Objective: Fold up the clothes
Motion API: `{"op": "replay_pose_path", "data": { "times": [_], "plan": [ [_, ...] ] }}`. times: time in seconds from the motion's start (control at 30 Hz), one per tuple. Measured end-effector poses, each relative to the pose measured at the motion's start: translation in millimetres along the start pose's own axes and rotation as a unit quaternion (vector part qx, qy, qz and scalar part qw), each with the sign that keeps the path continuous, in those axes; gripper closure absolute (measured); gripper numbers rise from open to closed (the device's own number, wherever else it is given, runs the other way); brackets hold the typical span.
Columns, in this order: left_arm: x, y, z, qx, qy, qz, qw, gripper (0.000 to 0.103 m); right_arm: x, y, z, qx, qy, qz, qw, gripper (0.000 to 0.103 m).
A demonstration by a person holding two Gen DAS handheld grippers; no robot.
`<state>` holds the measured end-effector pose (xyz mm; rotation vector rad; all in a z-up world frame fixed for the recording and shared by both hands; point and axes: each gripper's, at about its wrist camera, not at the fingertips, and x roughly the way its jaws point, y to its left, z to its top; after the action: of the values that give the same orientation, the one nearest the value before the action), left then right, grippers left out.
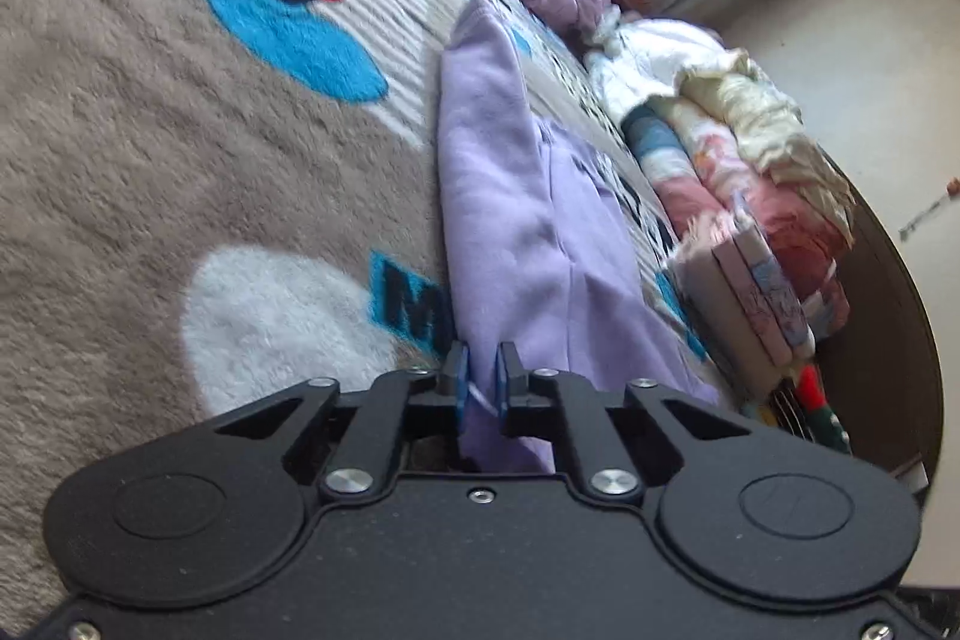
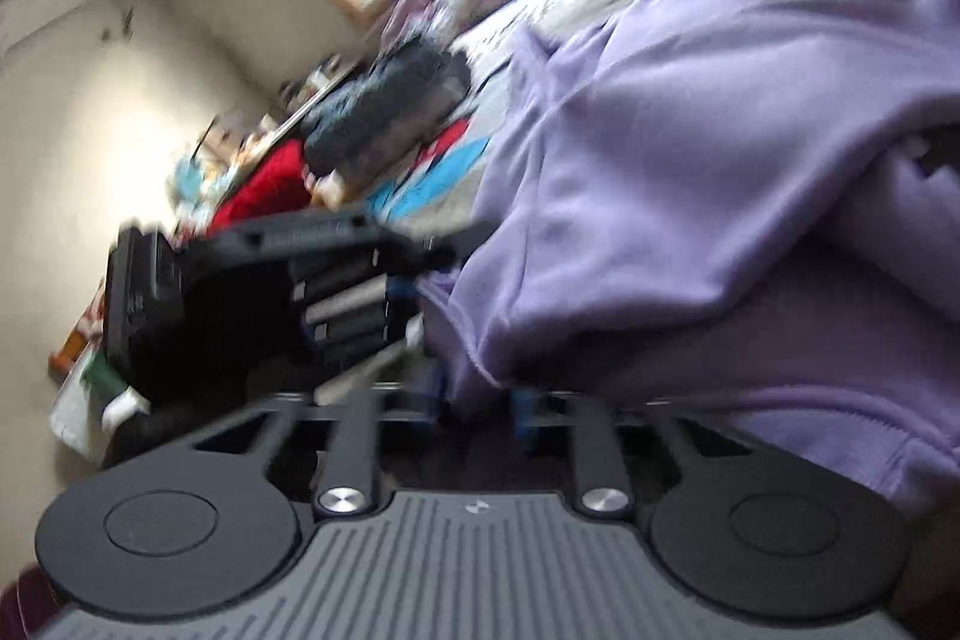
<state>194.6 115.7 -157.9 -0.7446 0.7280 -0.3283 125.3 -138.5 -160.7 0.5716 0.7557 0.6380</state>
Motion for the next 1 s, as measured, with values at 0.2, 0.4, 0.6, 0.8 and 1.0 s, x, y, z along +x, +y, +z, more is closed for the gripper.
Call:
{"op": "replay_pose_path", "data": {
  "times": [0.2, 0.4, 0.6, 0.8, 1.0],
  "plan": [
    [1, 2, -1, 0.003, 0.003, -0.001, 1.0000, 0.096, -3, -13, 1, -0.007, 0.021, -0.002, 1.000, 0.090],
    [-16, -2, 6, -0.003, -0.031, -0.016, 0.9994, 0.064, -13, -20, 1, 0.007, 0.029, 0.025, 0.999, 0.082],
    [-21, -29, 20, 0.077, -0.053, -0.003, 0.9956, 0.064, -38, -22, 8, -0.033, 0.040, 0.031, 0.998, 0.075],
    [13, -45, 66, 0.156, -0.052, 0.041, 0.9855, 0.065, -64, -31, 35, -0.070, 0.012, 0.058, 0.996, 0.070],
    [66, -40, 123, 0.182, -0.043, 0.084, 0.9787, 0.069, -95, -80, 70, -0.046, -0.073, 0.023, 0.996, 0.058]
  ]
}}
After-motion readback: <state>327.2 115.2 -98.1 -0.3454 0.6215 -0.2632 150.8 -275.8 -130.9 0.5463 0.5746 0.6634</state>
